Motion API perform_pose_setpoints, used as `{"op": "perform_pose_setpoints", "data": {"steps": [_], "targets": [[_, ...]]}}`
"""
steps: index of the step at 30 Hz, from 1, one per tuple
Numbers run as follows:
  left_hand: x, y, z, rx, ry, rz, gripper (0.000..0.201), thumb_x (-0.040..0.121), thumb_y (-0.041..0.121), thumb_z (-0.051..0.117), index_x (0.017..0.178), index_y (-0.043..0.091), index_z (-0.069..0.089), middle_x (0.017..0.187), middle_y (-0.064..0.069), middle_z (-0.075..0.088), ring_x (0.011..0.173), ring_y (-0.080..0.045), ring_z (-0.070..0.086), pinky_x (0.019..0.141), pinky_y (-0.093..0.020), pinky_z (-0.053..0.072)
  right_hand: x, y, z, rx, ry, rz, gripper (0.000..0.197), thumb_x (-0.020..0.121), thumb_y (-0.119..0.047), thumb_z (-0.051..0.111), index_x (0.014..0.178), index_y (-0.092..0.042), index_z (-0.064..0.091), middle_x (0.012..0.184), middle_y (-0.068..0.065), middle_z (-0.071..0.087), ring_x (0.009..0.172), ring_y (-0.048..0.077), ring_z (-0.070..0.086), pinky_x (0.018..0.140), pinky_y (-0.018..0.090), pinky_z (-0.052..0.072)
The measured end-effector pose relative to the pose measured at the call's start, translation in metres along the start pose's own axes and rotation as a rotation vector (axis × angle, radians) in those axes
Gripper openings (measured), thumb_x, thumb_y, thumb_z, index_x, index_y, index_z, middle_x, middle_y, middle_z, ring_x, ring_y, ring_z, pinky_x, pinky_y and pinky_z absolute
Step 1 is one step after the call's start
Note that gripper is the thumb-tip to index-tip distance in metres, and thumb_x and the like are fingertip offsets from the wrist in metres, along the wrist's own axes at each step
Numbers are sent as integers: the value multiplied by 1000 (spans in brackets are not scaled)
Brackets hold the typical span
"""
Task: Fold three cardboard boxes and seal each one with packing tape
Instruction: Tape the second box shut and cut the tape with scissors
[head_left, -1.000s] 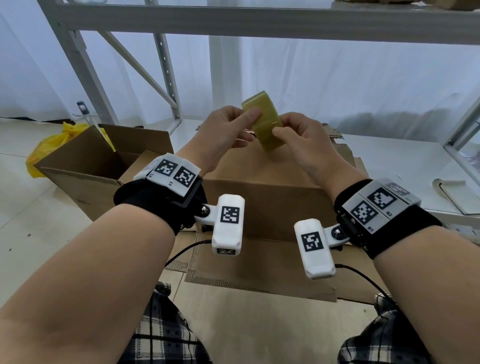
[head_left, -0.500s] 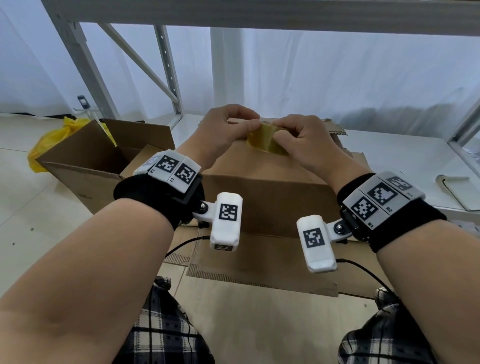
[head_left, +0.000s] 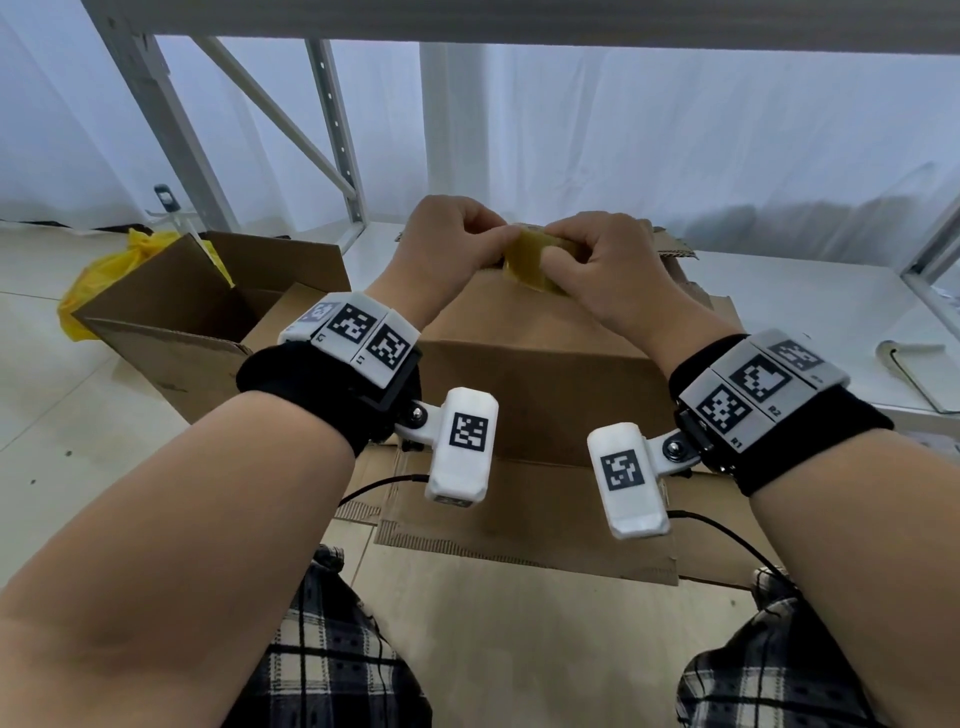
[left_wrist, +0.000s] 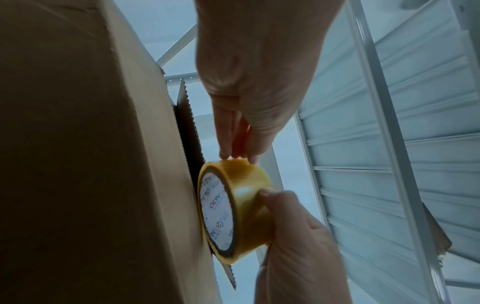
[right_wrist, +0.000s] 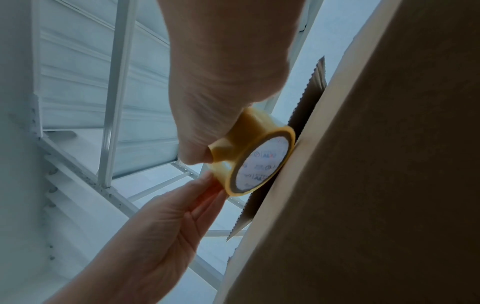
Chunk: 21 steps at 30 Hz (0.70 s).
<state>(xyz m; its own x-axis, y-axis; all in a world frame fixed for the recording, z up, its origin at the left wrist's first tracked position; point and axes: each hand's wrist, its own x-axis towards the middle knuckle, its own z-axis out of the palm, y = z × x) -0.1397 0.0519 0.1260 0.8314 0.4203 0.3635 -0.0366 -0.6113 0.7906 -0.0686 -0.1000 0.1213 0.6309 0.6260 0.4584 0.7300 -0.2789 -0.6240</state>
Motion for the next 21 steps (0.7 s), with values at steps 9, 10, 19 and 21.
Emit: {"op": "perform_pose_setpoints", "data": {"steps": [9,10,19,21], "targets": [[-3,4,1,-108,-82,-167,9,85,8,69,87,0,70,82,-10,69,82,-20,71,76,-26,59,0,1,8,-526,-35,-195,24,90,-30,50,74,-16,62,64,-9,42,70,15,43,78,30,16],[-2,3,1,-103,-88,-170,8,85,9,68,85,1,69,80,-9,68,81,-20,71,75,-26,59,0,2,7,-550,-38,-214,24,89,-29,50,77,-15,64,67,-7,44,71,15,44,76,29,14],[3,-1,5,-46,-62,-179,11,87,18,62,86,7,61,74,-4,63,68,-11,61,76,-28,56,1,-1,1,-411,-60,-231,21,87,-30,49,72,-23,61,64,-9,46,70,15,48,80,34,21],[3,-3,3,-53,-60,-203,10,88,17,60,85,7,61,74,-4,63,67,-10,60,74,-26,56,1,0,-3,-272,-76,-171,23,85,-30,48,80,-21,68,67,-5,55,71,15,52,84,38,31]]}}
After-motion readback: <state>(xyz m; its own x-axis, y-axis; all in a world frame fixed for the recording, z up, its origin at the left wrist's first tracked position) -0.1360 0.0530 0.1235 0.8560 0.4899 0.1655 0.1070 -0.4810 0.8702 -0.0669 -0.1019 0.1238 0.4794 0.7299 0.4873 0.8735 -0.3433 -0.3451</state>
